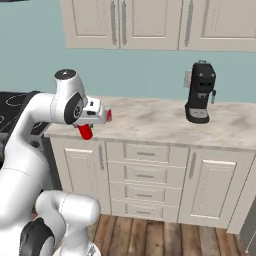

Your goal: Four empty soda cans are scattered around the kitchen. Gather all the cans and cluster them next to the stove for recycling.

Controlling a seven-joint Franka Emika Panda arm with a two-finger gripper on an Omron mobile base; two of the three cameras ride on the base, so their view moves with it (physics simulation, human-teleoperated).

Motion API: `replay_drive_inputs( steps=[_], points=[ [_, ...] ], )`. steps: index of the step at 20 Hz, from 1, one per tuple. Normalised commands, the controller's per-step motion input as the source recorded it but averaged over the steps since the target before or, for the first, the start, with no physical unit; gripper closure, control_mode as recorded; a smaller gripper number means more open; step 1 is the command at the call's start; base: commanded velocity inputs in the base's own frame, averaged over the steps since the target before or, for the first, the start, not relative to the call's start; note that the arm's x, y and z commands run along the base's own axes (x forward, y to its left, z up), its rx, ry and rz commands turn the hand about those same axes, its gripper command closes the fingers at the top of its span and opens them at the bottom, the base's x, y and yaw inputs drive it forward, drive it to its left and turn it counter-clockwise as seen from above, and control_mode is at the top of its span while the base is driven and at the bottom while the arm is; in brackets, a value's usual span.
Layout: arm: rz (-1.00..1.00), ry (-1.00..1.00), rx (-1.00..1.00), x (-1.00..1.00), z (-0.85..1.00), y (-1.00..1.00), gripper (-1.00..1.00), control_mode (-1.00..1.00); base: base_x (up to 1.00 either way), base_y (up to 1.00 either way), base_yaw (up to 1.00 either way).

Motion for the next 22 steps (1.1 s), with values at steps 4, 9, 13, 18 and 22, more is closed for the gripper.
replay_drive_inputs(
  steps=[4, 9, 13, 18, 22],
  points=[
    [0.00, 0.00, 0.00, 0.00, 0.00, 0.00, 1.00, 1.00, 0.37, 0.56, 0.02],
    [0.00, 0.00, 0.00, 0.00, 0.00, 0.00, 1.00, 1.00, 0.34, 0.55, 0.01],
    [0.00, 0.00, 0.00, 0.00, 0.00, 0.00, 1.00, 1.00, 0.48, 0.60, 0.00],
    [0.00, 0.00, 0.00, 0.00, 0.00, 0.00, 1.00, 1.00, 0.52, 0.49, 0.00],
    [0.00, 0.00, 0.00, 0.00, 0.00, 0.00, 1.00, 1.00, 0.52, 0.39, 0.00]
  ],
)
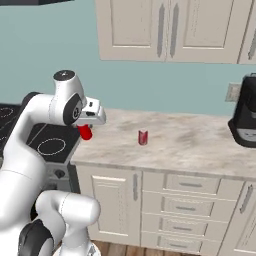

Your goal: Four empty soda cans are scattered around the kitchen. Gather all the cans and cluster them next to the stove for recycling.

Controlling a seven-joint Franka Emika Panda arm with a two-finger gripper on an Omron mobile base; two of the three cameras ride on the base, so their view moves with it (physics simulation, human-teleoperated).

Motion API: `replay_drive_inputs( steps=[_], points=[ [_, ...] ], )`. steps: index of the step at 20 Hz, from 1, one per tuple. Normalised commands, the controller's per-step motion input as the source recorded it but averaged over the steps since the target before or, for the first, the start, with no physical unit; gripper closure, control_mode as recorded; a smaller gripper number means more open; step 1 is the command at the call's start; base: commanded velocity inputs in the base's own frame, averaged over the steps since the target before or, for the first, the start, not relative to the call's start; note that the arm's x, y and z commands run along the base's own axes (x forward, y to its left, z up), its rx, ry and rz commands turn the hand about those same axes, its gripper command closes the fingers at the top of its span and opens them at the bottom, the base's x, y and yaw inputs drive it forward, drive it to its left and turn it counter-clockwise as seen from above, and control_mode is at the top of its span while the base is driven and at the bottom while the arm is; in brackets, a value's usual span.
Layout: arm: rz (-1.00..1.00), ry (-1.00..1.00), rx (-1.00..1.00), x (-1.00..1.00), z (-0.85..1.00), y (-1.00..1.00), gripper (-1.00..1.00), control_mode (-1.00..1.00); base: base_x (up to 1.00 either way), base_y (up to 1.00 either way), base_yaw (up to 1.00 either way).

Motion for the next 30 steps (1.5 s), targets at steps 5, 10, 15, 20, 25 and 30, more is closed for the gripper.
replay_drive_inputs(
  steps=[5, 10, 15, 20, 25, 30],
  points=[
    [0.00, 0.00, 0.00, 0.00, 0.00, 0.00, 1.00, 1.00, 0.41, 0.33, 0.00],
    [0.00, 0.00, 0.00, 0.00, 0.00, 0.00, 1.00, 1.00, 0.34, 0.30, 0.00],
    [0.00, 0.00, 0.00, 0.00, 0.00, 0.00, 1.00, 1.00, 0.29, 0.30, 0.00],
    [0.00, 0.03, 0.00, 0.01, -0.12, 0.09, 1.00, -1.00, 0.11, 0.19, 0.00],
    [0.00, 0.03, 0.00, 0.12, -0.31, 0.19, 1.00, -1.00, 0.00, 0.00, 0.00],
    [0.00, 0.00, 0.00, 0.27, -0.33, 0.14, 1.00, -1.00, 0.00, 0.00, 0.00]
  ],
)
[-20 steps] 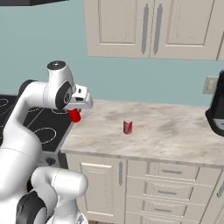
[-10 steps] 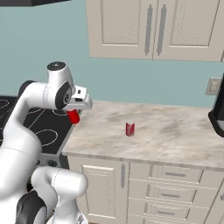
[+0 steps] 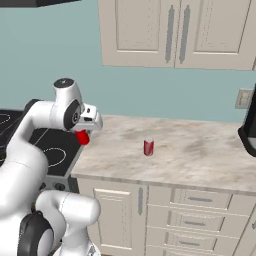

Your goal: Four empty soda cans are scattered around the kitchen. Gather all the cans and cluster them next to the stove for recycling.

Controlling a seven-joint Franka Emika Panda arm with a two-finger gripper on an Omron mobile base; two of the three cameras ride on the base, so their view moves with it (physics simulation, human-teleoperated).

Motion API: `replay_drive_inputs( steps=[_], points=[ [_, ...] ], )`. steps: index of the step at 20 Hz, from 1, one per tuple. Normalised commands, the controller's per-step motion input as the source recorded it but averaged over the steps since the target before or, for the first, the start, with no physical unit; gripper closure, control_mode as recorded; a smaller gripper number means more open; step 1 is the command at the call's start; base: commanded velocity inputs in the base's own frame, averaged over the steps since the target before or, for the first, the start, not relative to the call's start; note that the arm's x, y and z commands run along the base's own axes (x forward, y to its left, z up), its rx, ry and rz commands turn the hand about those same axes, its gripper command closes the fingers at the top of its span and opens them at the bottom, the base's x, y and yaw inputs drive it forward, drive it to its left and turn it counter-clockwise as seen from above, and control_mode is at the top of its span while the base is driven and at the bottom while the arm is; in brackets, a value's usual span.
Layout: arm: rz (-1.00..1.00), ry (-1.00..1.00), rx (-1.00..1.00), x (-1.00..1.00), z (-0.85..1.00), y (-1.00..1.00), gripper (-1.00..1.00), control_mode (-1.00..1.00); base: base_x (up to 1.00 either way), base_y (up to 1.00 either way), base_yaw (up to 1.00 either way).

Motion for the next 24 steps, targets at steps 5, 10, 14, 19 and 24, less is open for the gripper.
replay_drive_inputs(
  steps=[5, 10, 14, 19, 24],
  points=[
    [0.00, 0.00, 0.00, 0.36, -0.34, 0.14, 1.00, -1.00, 0.00, 0.00, 0.00],
    [-0.01, 0.02, 0.00, 0.46, -0.29, 0.06, 1.00, -1.00, 0.00, 0.00, 0.00],
    [-0.01, 0.05, 0.00, 0.49, -0.27, 0.09, 1.00, -1.00, 0.00, 0.00, 0.00],
    [-0.01, 0.06, 0.00, 0.45, -0.25, 0.16, 1.00, -1.00, 0.00, 0.00, 0.00],
    [-0.01, 0.04, 0.00, 0.43, -0.24, 0.10, 1.00, -1.00, 0.00, 0.00, 0.00]
  ],
)
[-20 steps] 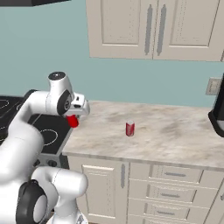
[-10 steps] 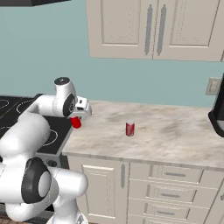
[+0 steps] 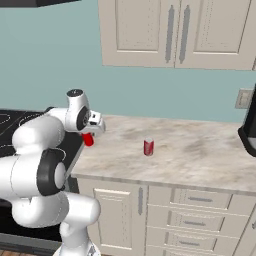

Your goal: Four empty soda cans are scattered around the kitchen. Gather all the cans and cluster them next to the stove for recycling.

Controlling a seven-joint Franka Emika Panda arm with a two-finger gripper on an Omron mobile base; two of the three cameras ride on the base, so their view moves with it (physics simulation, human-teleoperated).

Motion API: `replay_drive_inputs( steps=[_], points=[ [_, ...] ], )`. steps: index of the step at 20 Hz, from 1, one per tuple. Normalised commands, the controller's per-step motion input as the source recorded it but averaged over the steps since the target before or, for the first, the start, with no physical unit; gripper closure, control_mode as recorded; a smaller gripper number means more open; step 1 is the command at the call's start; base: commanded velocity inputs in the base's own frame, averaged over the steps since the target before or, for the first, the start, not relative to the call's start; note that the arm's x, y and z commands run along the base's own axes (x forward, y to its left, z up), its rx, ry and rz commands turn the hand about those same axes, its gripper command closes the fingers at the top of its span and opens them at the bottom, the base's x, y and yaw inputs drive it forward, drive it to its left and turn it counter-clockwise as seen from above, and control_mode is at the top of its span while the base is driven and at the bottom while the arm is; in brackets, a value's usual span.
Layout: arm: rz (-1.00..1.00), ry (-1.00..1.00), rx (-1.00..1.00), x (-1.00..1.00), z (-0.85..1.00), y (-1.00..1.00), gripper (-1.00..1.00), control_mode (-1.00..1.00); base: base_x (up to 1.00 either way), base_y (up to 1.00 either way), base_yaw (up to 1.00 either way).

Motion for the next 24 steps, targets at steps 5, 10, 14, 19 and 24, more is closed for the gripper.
replay_drive_inputs(
  steps=[5, 10, 14, 19, 24],
  points=[
    [-0.01, 0.01, 0.00, 0.35, -0.26, 0.04, 1.00, -1.00, 0.00, 0.00, 0.00],
    [0.00, 0.00, 0.00, 0.29, -0.36, 0.06, 1.00, -1.00, 0.00, 0.00, 0.00],
    [0.00, 0.01, 0.00, 0.24, -0.36, 0.07, 1.00, -1.00, 0.00, 0.00, 0.00],
    [-0.01, 0.00, 0.00, 0.21, -0.31, 0.06, 1.00, -1.00, 0.00, 0.00, 0.00],
    [-0.01, 0.00, 0.00, 0.19, -0.20, 0.04, 1.00, -1.00, 0.00, 0.00, 0.00]
  ],
)
